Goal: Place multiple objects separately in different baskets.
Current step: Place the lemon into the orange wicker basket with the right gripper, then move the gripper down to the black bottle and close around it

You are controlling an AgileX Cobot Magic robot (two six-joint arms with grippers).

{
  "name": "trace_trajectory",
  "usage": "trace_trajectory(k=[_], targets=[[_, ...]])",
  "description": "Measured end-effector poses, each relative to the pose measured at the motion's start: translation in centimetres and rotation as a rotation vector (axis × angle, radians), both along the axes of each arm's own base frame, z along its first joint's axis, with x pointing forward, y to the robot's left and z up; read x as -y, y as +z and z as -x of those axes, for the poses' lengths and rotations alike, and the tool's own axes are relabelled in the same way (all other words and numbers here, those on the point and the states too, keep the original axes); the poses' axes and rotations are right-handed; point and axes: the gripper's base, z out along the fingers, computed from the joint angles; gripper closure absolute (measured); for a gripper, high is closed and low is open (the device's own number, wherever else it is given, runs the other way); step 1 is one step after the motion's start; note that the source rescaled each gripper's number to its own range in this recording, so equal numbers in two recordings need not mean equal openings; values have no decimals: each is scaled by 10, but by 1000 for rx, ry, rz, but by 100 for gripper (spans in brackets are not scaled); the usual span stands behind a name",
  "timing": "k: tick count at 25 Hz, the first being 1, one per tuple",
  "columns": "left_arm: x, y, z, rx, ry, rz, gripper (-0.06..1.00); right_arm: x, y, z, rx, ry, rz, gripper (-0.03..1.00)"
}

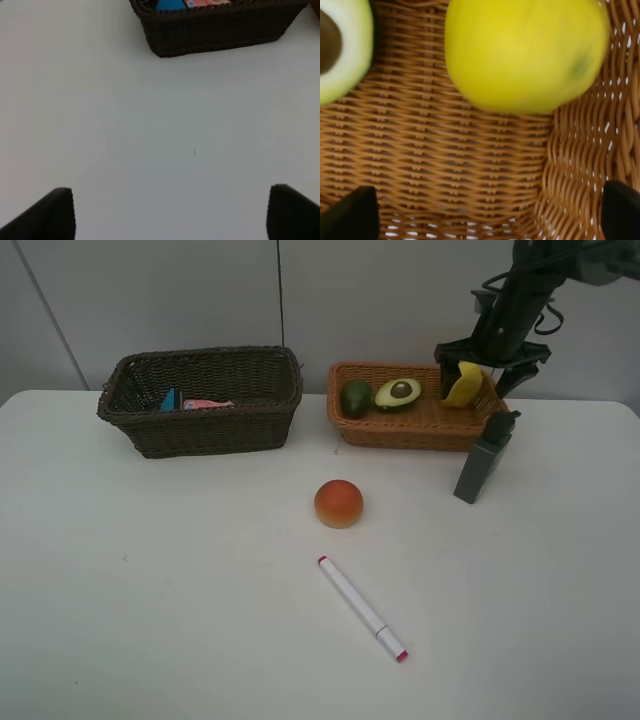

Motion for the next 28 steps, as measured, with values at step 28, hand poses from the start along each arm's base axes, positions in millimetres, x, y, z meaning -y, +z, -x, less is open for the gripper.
trace_trajectory(k=[28], targets=[[0, 0, 0, 0, 0, 0, -2, 9, 71, 139, -104, -648, -138, -2]])
